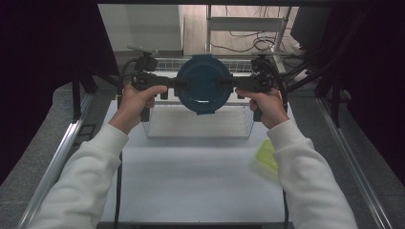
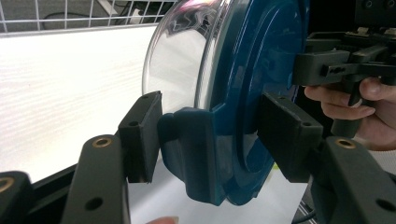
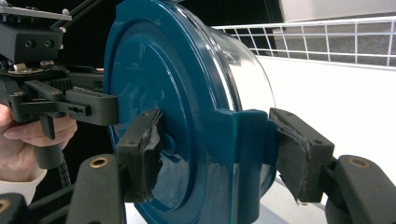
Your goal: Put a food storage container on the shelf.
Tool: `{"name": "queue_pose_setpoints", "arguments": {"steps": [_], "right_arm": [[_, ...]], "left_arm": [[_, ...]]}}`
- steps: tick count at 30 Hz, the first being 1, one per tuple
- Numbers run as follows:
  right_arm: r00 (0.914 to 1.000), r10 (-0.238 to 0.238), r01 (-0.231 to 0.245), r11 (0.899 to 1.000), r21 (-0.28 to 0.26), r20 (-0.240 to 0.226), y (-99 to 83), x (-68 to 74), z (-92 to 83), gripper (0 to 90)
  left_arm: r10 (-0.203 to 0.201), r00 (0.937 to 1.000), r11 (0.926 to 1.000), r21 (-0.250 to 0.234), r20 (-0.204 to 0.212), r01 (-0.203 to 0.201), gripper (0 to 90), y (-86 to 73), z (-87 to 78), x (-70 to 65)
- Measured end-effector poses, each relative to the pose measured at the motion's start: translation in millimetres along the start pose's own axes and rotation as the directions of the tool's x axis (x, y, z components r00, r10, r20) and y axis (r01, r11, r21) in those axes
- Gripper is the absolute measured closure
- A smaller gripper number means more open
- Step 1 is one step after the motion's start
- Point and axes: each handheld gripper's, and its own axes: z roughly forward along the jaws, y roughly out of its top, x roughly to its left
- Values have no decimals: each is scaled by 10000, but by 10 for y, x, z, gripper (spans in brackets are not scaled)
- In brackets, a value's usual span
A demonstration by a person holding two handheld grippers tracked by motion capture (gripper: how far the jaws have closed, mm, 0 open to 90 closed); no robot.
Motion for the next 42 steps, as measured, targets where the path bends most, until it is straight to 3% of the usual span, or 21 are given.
{"name": "queue_pose_setpoints", "arguments": {"steps": [18, 27, 38, 42], "right_arm": [[9997, 173, -176, 9996, 219, 169, 254, -210, 151, 371], [9980, 619, -627, 9966, 535, 162, 264, -386, 371, 371], [9943, 1025, -1041, 9930, 557, 308, 275, -479, 437, 371], [9887, 1467, -1482, 9875, 536, 308, 289, -523, 464, 370]], "left_arm": [[-316, 9993, 9993, 195, 200, 312, 412, 244, 161, 268], [-842, 9963, 9957, 411, 182, 834, 407, 245, 282, 502], [-1383, 9897, 9901, 287, 375, 1372, 405, 257, 370, 617], [-1629, 9856, 9865, 253, 458, 1619, 407, 271, 390, 663]]}}
